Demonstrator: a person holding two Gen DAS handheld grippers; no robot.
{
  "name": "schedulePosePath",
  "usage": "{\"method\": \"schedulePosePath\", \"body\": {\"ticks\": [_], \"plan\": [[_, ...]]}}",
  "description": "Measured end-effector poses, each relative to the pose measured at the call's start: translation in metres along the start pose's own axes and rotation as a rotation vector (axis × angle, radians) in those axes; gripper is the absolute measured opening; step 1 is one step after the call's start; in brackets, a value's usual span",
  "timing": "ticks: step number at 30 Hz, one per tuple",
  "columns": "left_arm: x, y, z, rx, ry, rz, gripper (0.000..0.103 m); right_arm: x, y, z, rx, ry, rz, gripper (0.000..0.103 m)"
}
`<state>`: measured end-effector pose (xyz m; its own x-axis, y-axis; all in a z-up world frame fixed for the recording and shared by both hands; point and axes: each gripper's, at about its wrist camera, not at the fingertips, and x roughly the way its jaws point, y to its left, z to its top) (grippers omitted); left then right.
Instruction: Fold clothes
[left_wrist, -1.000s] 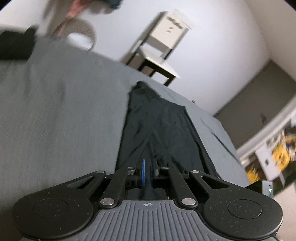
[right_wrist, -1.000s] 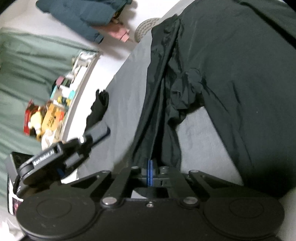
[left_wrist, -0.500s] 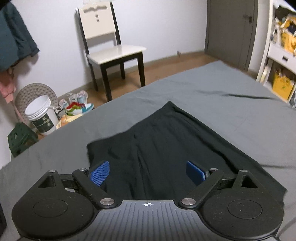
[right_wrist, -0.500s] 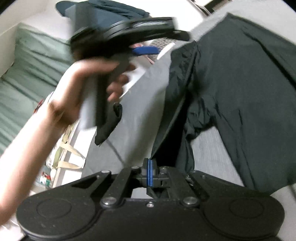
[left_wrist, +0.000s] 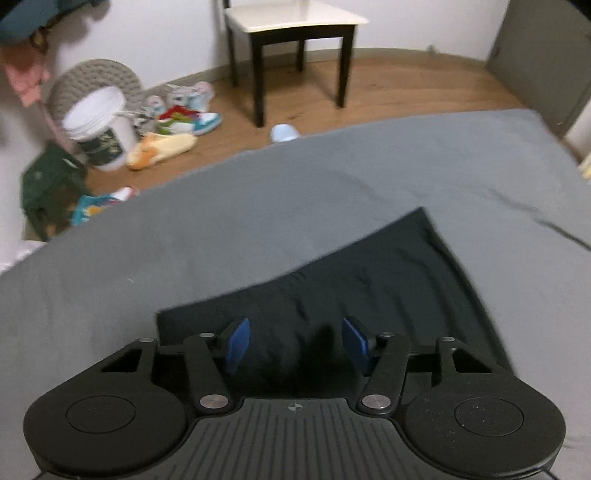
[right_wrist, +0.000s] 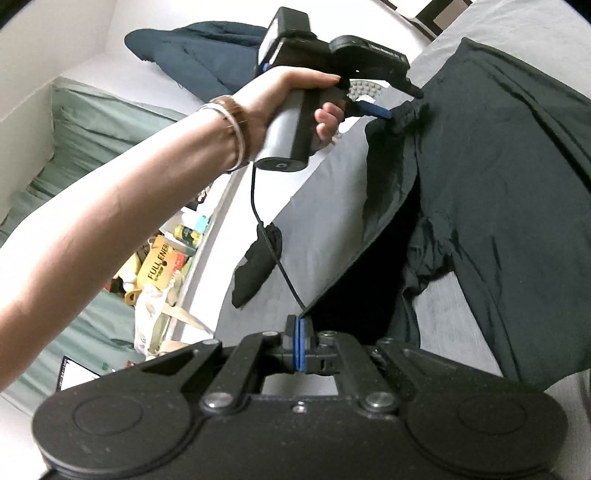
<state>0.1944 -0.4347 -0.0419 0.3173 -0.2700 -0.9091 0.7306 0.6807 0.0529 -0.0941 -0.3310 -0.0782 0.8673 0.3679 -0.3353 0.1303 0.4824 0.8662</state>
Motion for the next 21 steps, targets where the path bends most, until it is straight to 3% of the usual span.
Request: {"method": "schedulePosePath", "body": {"ticks": [4,8,14,17,21], "plan": [[0.005,-0.001,0.008,-0.04,-0.018,0.018,0.057,-0.003,0.001,0.001,-0.003,-0.002,0.005,0.001],[0.015,0.002,0.009,-0.074,0.013,0.042,0.035,-0.006,0.003,0.001,-0.004,-0.004,0.009,0.001],[0.022,0.011,0.007,-0.128,0.01,0.071,0.028,-0.013,0.003,0.004,0.0,-0.004,0.008,0.001],[0.021,0.016,0.006,-0.15,-0.006,0.073,0.011,-0.015,0.003,0.004,0.005,-0.008,0.005,0.001],[0.021,0.023,0.009,-0.184,-0.016,0.046,0.003,-0.022,0.002,0.007,0.014,-0.03,-0.001,0.001]]}}
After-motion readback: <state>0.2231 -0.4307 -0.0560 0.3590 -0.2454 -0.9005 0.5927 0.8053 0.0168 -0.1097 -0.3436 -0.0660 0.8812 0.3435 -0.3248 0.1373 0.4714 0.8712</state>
